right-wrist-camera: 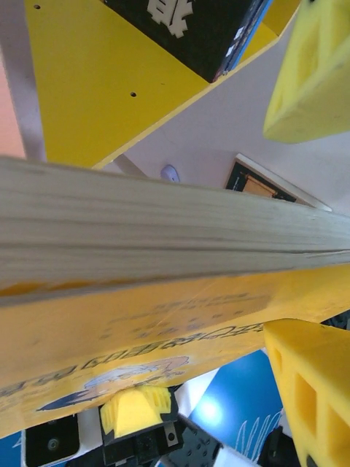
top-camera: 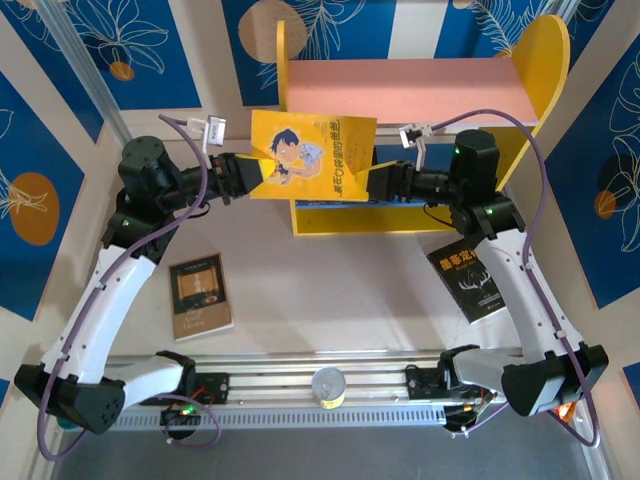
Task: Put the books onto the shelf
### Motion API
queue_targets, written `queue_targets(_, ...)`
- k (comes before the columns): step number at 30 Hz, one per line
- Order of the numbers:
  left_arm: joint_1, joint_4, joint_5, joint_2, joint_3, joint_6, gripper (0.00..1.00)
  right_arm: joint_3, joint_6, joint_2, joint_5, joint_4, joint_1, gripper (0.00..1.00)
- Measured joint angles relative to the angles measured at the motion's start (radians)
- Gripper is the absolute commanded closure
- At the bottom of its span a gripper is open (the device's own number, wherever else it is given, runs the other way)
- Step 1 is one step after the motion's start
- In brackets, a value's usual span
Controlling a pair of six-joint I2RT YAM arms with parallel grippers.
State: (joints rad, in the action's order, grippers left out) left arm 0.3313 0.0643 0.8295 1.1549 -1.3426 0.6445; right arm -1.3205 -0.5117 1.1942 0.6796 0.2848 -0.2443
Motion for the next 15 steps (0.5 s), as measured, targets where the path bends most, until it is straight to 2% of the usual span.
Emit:
queue_targets(6,0.000,-0.134,-0.023,0.021,0.019,0.076,1.00,-0.002,-0.061,0.006,0.000,-0.024,0.000,0.40)
queue_targets(15,0.002,-0.308,-0.044,0.078,0.062,0.196,1.00,-0.021,-0.150,0.035,0.001,-0.102,0.000,0.53)
